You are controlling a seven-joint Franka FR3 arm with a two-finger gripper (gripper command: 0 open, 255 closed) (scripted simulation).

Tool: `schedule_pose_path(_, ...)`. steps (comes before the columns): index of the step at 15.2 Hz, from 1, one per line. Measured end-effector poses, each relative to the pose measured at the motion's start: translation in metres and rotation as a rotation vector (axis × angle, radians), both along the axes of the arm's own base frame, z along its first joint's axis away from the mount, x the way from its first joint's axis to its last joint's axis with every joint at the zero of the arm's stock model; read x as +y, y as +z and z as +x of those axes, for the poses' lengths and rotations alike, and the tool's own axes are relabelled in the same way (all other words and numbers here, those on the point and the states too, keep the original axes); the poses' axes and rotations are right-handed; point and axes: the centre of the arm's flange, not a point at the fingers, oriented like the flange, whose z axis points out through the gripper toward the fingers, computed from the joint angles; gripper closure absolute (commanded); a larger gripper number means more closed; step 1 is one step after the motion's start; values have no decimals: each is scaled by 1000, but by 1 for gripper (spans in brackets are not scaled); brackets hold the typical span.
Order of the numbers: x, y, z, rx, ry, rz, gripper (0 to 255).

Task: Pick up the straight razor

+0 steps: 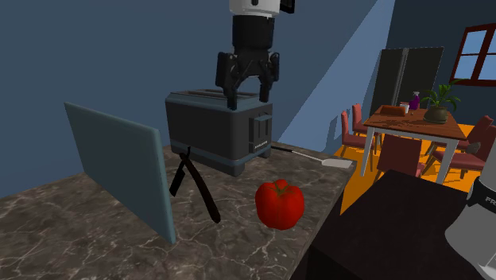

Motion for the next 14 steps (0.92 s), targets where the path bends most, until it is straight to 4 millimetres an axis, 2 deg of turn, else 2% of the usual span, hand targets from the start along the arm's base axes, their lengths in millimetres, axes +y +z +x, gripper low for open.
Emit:
schedule_pose_path(10,116,-55,25,-30,67,-6,0)
schedule_pose_path(12,129,-67,27,-36,74,-10,0)
schedule_pose_path(14,130,-76,32,-43,67,-13,0)
